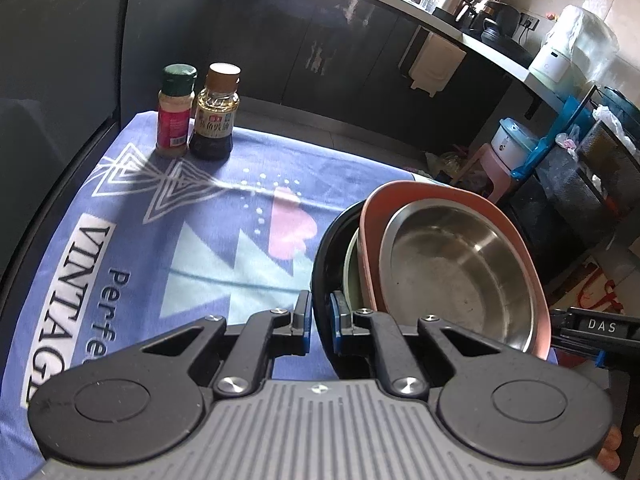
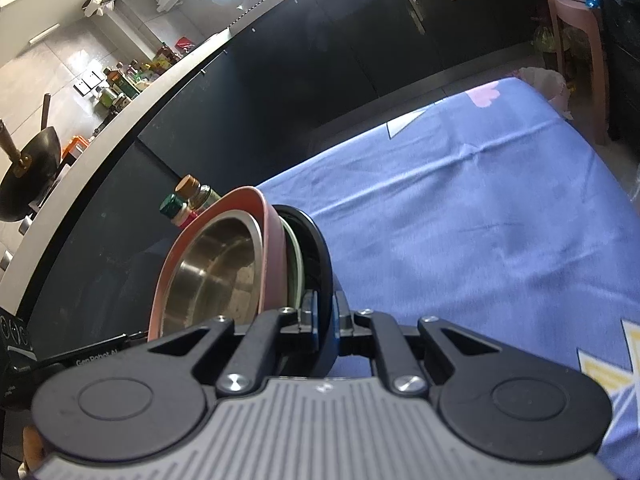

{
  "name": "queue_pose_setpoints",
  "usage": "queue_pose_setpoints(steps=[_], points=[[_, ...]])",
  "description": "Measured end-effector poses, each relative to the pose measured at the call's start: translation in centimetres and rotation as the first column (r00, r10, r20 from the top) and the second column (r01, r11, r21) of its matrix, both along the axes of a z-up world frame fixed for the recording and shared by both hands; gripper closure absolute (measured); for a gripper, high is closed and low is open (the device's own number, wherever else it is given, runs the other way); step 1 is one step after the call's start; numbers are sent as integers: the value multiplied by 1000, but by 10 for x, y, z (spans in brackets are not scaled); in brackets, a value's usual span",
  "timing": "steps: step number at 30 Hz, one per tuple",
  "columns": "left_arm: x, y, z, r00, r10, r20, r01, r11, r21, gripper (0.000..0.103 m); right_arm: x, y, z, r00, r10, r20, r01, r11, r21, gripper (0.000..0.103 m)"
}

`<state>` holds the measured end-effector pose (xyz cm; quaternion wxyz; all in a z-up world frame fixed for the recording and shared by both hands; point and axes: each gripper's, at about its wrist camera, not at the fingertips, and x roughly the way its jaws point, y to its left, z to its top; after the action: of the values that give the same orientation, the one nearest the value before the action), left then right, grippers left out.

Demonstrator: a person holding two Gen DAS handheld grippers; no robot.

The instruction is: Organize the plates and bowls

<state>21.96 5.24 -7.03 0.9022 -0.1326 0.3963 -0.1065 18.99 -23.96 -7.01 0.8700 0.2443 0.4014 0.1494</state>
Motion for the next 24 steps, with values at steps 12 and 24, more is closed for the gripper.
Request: queue_pose_setpoints(steps=[12, 24], points=[[22, -3, -19, 999, -1, -46, 1, 1000, -7, 95, 15, -3, -10, 999, -6, -45, 5, 1000, -2, 67], [23, -1, -23, 999, 2, -48, -2, 1000, -5, 94, 14, -3, -16, 998, -9, -60, 10, 1000, 4, 65]])
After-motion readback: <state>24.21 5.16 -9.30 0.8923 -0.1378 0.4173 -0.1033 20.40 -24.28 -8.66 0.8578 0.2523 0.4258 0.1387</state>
